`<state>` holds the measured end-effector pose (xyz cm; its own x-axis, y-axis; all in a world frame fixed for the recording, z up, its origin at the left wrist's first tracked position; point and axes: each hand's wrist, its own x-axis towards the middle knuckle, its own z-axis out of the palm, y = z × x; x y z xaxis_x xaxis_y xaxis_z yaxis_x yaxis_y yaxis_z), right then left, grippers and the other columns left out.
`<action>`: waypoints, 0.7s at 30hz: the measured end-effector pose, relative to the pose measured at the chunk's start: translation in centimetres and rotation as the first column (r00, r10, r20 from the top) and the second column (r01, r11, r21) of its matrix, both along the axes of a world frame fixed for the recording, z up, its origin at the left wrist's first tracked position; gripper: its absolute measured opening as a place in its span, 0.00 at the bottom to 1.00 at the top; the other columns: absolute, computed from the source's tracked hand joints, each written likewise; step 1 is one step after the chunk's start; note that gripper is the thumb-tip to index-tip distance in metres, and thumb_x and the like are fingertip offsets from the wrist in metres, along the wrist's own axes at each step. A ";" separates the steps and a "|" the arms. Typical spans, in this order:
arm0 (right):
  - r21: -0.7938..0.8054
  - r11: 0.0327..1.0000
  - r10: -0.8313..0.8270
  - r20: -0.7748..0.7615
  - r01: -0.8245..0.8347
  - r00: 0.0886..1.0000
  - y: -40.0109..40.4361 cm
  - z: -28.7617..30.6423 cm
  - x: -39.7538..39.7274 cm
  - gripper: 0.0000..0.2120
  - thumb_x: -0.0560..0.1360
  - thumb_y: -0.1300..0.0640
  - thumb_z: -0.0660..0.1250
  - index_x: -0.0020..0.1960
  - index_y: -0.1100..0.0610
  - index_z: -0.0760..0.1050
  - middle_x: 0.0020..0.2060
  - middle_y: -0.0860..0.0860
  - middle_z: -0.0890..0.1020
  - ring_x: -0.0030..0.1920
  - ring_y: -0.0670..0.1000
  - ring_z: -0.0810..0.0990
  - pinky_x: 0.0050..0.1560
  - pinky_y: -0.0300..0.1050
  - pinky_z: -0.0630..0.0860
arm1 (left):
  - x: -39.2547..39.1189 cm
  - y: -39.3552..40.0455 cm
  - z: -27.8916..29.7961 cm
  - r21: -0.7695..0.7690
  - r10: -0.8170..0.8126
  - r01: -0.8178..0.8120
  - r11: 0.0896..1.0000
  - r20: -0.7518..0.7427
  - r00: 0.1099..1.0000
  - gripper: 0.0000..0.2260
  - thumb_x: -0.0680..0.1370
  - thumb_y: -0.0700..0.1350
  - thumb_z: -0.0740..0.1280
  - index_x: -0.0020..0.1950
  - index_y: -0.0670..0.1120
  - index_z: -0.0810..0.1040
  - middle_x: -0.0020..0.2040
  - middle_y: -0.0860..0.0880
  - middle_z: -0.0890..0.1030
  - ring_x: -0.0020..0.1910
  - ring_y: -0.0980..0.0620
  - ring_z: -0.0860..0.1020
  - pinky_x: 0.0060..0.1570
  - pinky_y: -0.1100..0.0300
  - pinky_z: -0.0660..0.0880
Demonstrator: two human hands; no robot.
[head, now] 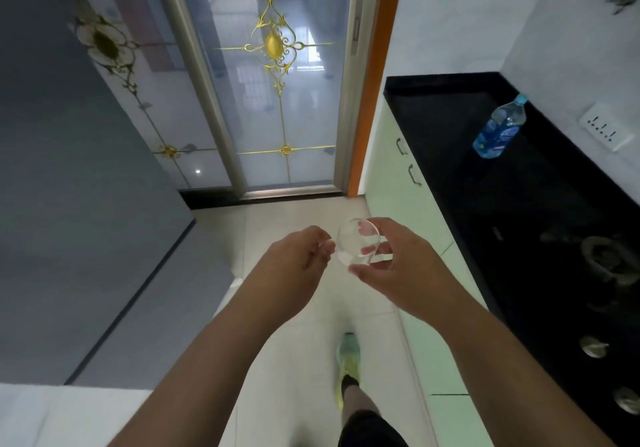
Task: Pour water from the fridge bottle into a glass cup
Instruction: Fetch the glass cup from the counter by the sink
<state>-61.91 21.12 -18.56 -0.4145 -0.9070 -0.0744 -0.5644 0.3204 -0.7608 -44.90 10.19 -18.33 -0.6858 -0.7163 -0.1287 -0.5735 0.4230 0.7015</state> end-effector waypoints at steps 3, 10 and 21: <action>-0.001 1.000 0.021 0.004 -0.021 1.000 -5.3 -1.1 -3.1 0.28 0.72 0.51 0.79 0.68 0.44 0.73 0.58 0.42 0.81 0.53 0.44 0.83 0.50 0.41 0.85 | -3.0 -4.8 -0.5 -0.033 0.013 -0.012 0.999 0.038 0.999 0.10 0.86 0.53 0.60 0.59 0.52 0.78 0.50 0.52 0.83 0.49 0.53 0.81 0.54 0.48 0.81; -0.003 0.995 0.103 0.002 -0.103 0.995 -19.0 -0.9 -12.0 0.25 0.72 0.49 0.79 0.67 0.44 0.74 0.56 0.41 0.81 0.51 0.42 0.82 0.50 0.36 0.81 | -10.8 -16.8 0.7 -0.083 0.091 -0.084 0.993 0.081 0.993 0.11 0.86 0.54 0.59 0.56 0.53 0.79 0.49 0.53 0.83 0.49 0.52 0.82 0.53 0.45 0.81; 0.018 0.998 0.058 -0.068 -0.057 0.996 -34.2 -0.6 -22.5 0.28 0.72 0.49 0.79 0.69 0.43 0.72 0.60 0.42 0.79 0.51 0.42 0.82 0.50 0.34 0.81 | -21.5 -33.1 0.4 -0.007 0.049 -0.049 0.999 -0.023 0.999 0.09 0.85 0.54 0.61 0.51 0.53 0.78 0.45 0.53 0.84 0.47 0.51 0.83 0.53 0.47 0.80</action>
<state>-84.41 -13.11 -19.19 -0.3665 -0.9283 -0.0627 -0.6328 0.2981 -0.7147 -66.44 -22.87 -17.92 -0.6525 -0.7501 -0.1079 -0.5779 0.4003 0.7112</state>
